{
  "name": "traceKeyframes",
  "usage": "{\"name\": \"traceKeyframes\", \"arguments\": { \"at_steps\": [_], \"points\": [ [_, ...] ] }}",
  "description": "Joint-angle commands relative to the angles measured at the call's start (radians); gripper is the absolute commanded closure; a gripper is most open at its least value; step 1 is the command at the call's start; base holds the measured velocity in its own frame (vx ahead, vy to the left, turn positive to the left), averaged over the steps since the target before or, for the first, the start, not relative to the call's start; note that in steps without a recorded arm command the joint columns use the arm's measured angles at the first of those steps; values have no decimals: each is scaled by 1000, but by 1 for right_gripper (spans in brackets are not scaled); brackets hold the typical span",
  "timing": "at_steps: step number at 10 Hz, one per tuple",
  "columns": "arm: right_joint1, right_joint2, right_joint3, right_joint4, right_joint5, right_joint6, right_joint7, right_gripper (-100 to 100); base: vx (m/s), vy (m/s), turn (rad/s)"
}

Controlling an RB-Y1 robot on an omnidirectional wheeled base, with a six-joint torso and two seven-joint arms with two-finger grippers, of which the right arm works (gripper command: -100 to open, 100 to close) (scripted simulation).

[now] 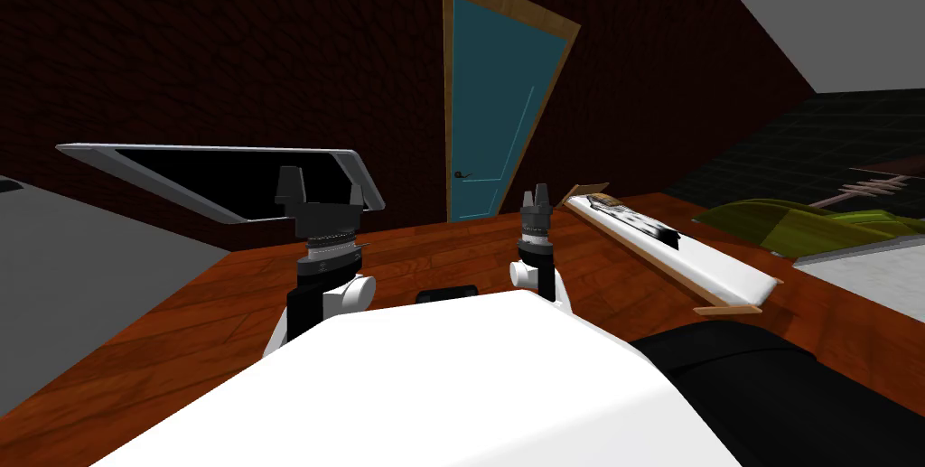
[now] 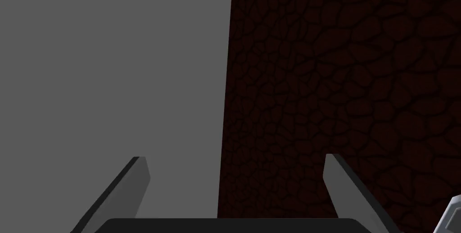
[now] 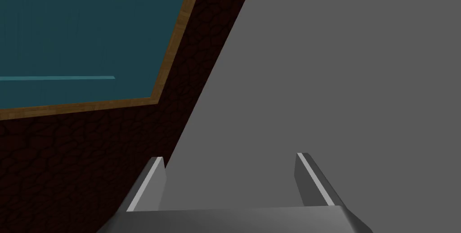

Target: Pull the door open

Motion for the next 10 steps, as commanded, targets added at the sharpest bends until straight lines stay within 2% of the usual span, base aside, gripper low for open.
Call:
{"name": "traceKeyframes", "arguments": {
  "at_steps": [1,4,8,10],
  "points": [
    [-1,-11,0,24,-2,-7,-9,-100,97,16,22],
    [-2,-28,0,62,-5,-18,-24,-100,179,30,21],
    [-6,-67,1,159,-12,-45,-61,-100,180,19,33],
    [-7,-77,1,186,-14,-53,-72,-100,138,28,16]
  ]
}}
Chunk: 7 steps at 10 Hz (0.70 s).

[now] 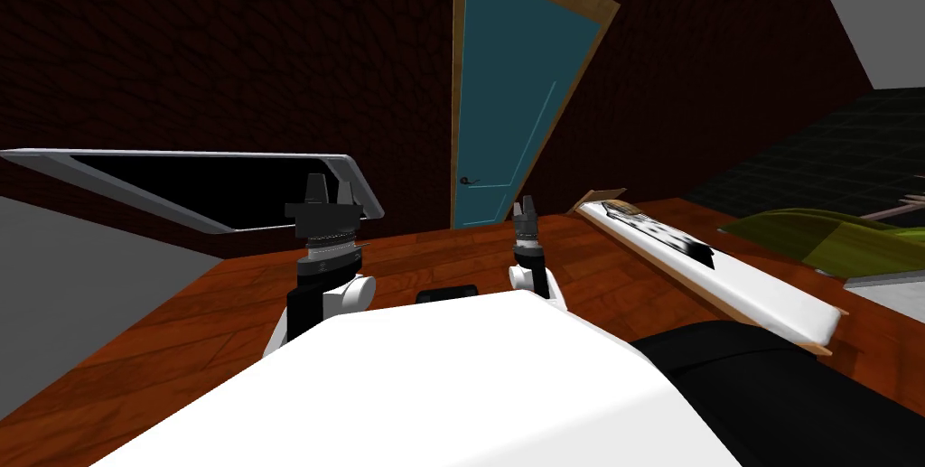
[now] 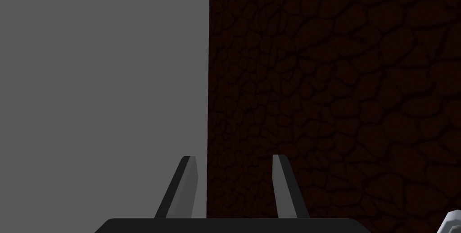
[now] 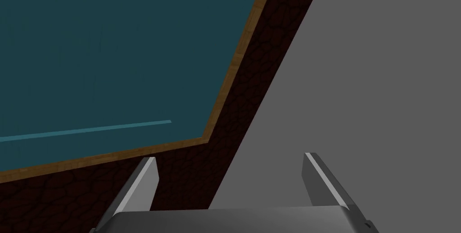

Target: Pull the door open

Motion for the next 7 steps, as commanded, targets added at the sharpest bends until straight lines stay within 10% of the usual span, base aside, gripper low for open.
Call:
{"name": "traceKeyframes", "arguments": {
  "at_steps": [1,7],
  "points": [
    [-1,-9,1,28,-1,-11,-9,-100,92,17,25],
    [-7,-65,2,180,-13,-54,-67,-100,148,26,34]
  ]
}}
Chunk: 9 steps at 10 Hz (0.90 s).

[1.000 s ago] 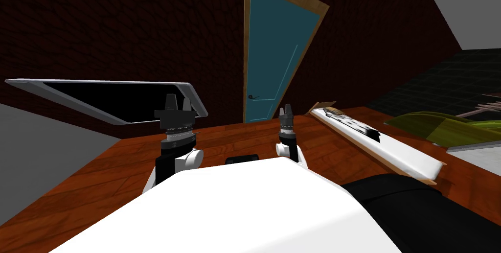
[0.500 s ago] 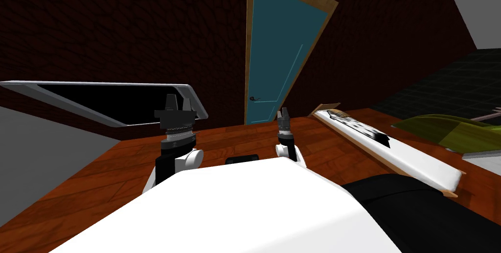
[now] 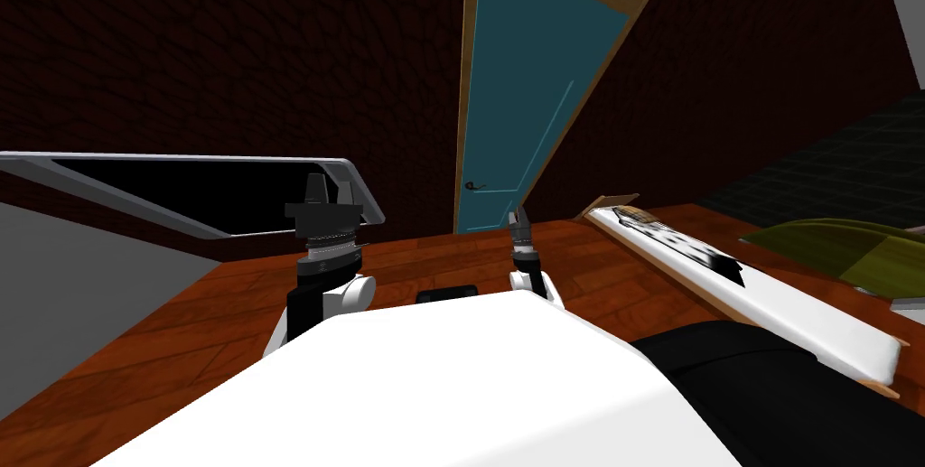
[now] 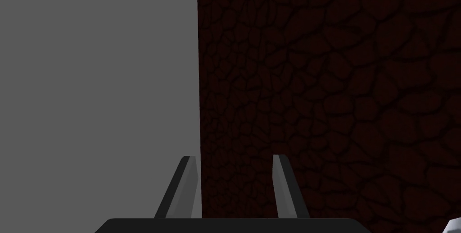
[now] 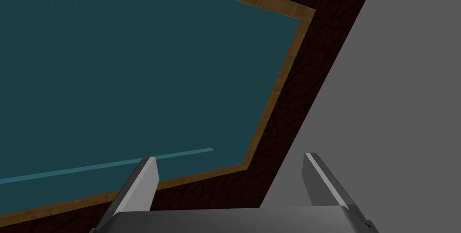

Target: Pull the door open

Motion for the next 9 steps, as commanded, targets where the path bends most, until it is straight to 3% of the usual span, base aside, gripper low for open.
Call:
{"name": "traceKeyframes", "arguments": {
  "at_steps": [1,9],
  "points": [
    [-8,-12,-1,41,-3,-11,-13,-100,110,17,30],
    [-14,-66,0,194,-15,-54,-72,-100,99,21,26]
  ]
}}
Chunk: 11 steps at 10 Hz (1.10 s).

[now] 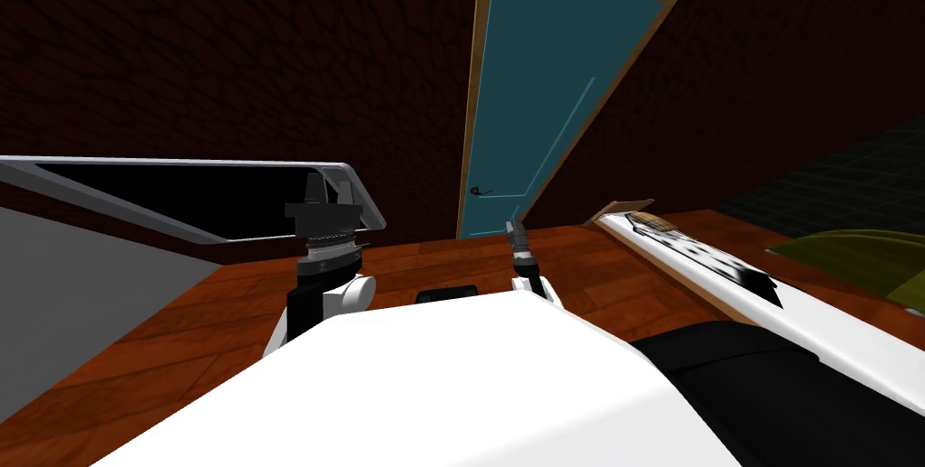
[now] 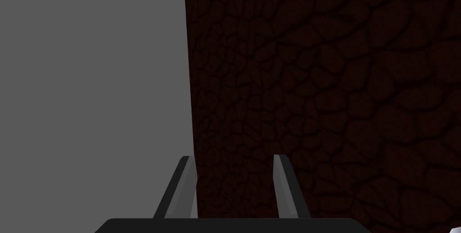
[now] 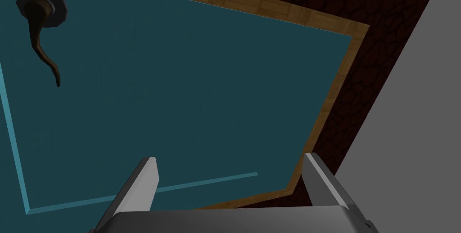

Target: Pull the door open

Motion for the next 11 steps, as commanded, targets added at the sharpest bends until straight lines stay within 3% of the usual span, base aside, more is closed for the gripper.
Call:
{"name": "traceKeyframes", "arguments": {
  "at_steps": [1,4,5,11],
  "points": [
    [-3,-12,0,31,-3,-7,-13,-100,97,16,27],
    [-6,-39,0,108,-9,-29,-43,-100,119,30,35],
    [-6,-39,0,108,-9,-29,-43,-100,113,16,13],
    [-11,-85,1,242,-19,-67,-94,-100,109,16,29]
  ]
}}
